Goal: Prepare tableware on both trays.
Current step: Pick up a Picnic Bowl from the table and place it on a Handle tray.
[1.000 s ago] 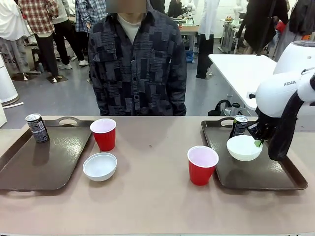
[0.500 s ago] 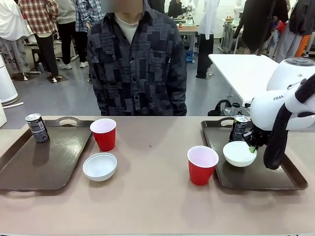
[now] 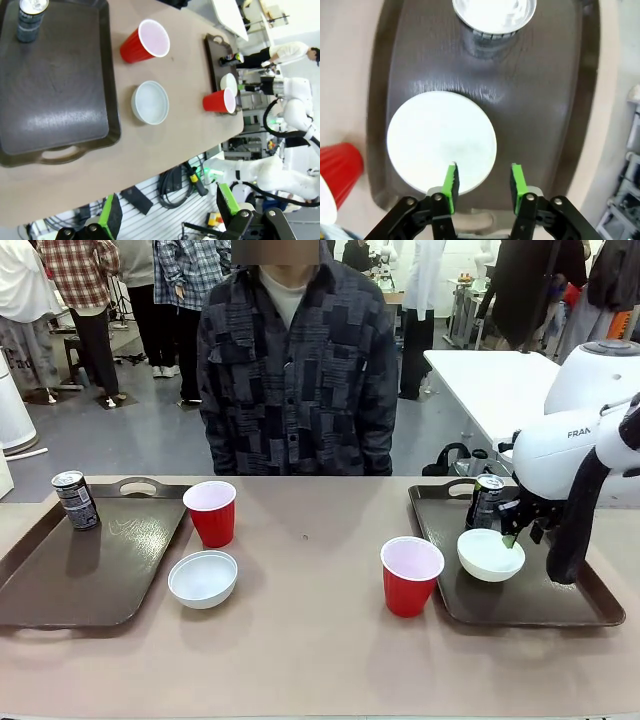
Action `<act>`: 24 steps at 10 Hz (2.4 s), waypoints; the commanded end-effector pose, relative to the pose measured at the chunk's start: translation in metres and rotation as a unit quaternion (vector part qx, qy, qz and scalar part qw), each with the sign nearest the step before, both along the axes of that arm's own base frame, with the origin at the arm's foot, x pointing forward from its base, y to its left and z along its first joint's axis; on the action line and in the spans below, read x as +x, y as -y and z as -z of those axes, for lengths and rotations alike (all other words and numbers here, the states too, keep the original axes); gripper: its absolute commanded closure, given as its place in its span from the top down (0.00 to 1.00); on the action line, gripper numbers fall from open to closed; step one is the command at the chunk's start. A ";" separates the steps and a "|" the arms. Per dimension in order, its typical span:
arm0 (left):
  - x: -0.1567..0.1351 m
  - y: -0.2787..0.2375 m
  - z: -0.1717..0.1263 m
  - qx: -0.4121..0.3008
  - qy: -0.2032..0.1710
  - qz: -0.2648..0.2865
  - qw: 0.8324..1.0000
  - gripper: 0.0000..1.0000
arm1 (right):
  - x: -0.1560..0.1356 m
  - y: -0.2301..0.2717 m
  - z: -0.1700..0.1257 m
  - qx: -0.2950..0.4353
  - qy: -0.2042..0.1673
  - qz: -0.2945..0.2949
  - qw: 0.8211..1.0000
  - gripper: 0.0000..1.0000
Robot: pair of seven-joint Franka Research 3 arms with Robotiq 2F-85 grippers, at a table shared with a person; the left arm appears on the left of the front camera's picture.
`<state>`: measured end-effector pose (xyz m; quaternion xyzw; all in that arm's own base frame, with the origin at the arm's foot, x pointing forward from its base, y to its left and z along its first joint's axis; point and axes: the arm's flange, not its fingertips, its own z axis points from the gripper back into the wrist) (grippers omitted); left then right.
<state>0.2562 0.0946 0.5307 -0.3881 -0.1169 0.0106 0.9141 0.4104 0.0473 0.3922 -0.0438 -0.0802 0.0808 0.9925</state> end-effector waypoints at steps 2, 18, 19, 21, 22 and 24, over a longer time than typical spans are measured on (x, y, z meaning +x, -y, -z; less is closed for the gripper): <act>-0.001 0.002 -0.002 -0.009 -0.002 -0.005 1.000 1.00 | -0.017 -0.009 -0.048 -0.013 -0.029 0.011 0.999 0.77; 0.044 0.042 -0.027 0.121 -0.021 -0.013 0.992 1.00 | -0.032 0.031 -0.147 0.209 -0.125 0.001 0.970 1.00; 0.063 0.074 -0.037 0.174 -0.027 -0.001 0.984 1.00 | -0.034 0.060 -0.162 0.264 -0.141 0.021 0.954 1.00; 0.090 0.132 -0.055 0.244 -0.013 0.031 0.969 1.00 | -0.040 0.126 -0.188 0.334 -0.111 0.056 0.934 1.00; 0.099 0.162 -0.053 0.264 -0.009 0.059 0.963 1.00 | -0.030 0.167 -0.202 0.368 -0.077 0.094 0.922 1.00; 0.106 0.211 -0.035 0.293 -0.005 0.098 0.951 1.00 | -0.012 0.223 -0.218 0.388 -0.015 0.167 0.906 1.00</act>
